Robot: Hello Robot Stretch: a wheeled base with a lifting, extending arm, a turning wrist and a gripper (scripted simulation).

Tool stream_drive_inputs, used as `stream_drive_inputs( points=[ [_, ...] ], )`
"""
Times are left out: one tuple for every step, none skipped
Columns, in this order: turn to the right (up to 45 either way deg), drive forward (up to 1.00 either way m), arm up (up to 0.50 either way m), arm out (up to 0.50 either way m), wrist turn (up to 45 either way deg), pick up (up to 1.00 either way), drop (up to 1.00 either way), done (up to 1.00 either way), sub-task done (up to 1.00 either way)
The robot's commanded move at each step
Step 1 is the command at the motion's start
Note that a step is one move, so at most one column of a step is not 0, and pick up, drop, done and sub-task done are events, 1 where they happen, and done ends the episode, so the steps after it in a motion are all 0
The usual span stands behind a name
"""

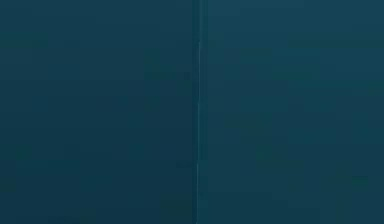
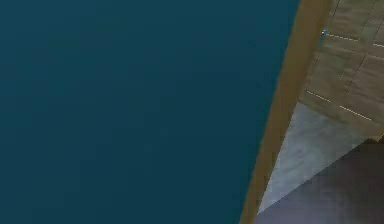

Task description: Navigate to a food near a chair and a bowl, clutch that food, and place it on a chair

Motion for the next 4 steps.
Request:
stream_drive_inputs(
  points=[
    [45.0,0.00,0.00,0.00,0.0,0.00,0.00,0.00,0.00],
    [45.0,0.00,0.00,0.00,0.0,0.00,0.00,0.00,0.00],
    [45.0,0.00,0.00,0.00,0.0,0.00,0.00,0.00,0.00],
    [15.0,0.00,0.00,0.00,0.0,0.00,0.00,0.00,0.00]
  ],
)
